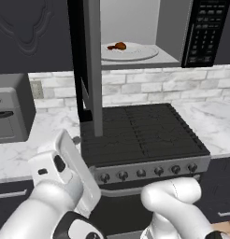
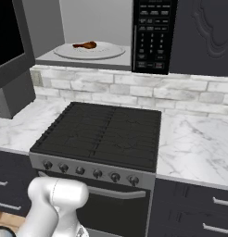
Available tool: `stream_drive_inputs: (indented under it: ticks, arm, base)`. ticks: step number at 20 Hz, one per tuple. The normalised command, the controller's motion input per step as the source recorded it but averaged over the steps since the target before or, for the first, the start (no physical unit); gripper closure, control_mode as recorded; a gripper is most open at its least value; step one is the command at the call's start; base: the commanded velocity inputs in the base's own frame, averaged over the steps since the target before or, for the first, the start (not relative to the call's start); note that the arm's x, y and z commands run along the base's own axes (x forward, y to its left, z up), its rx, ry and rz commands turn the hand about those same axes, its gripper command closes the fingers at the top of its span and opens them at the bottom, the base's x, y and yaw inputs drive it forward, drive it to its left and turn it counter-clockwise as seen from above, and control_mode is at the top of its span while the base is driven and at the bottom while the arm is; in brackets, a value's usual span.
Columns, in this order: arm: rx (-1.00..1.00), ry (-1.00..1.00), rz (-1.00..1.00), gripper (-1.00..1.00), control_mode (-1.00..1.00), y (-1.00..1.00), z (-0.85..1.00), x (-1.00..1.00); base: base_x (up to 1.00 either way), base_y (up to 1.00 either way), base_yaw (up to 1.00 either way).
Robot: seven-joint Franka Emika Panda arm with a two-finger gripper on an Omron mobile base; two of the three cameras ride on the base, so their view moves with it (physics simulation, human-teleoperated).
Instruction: Transport the chicken drumstick from the fridge to the microwave and turn on the microwave.
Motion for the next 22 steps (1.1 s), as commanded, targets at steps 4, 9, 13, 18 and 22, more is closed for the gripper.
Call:
stream_drive_inputs:
  ticks: [4, 9, 13, 18, 22]
  arm:
    - [-0.09, 0.03, -0.05, -1.0, -1.0, 0.47, -0.14, 0.22]
    - [-0.12, 0.01, -0.05, -1.0, -1.0, 0.46, -0.1, 0.33]
    - [-0.08, 0.0, -0.09, -1.0, -1.0, 0.29, 0.0, 0.36]
    - [-0.05, -0.01, -0.11, -1.0, -1.0, 0.15, 0.0, 0.41]
    - [-0.07, -0.04, -0.12, -1.0, -1.0, 0.11, 0.0, 0.4]
  base:
    - [0.0, 0.0, 0.0]
    - [0.0, 0.0, 0.0]
    - [0.0, 0.0, 0.0]
    - [0.0, 0.0, 0.0]
    - [0.0, 0.0, 0.0]
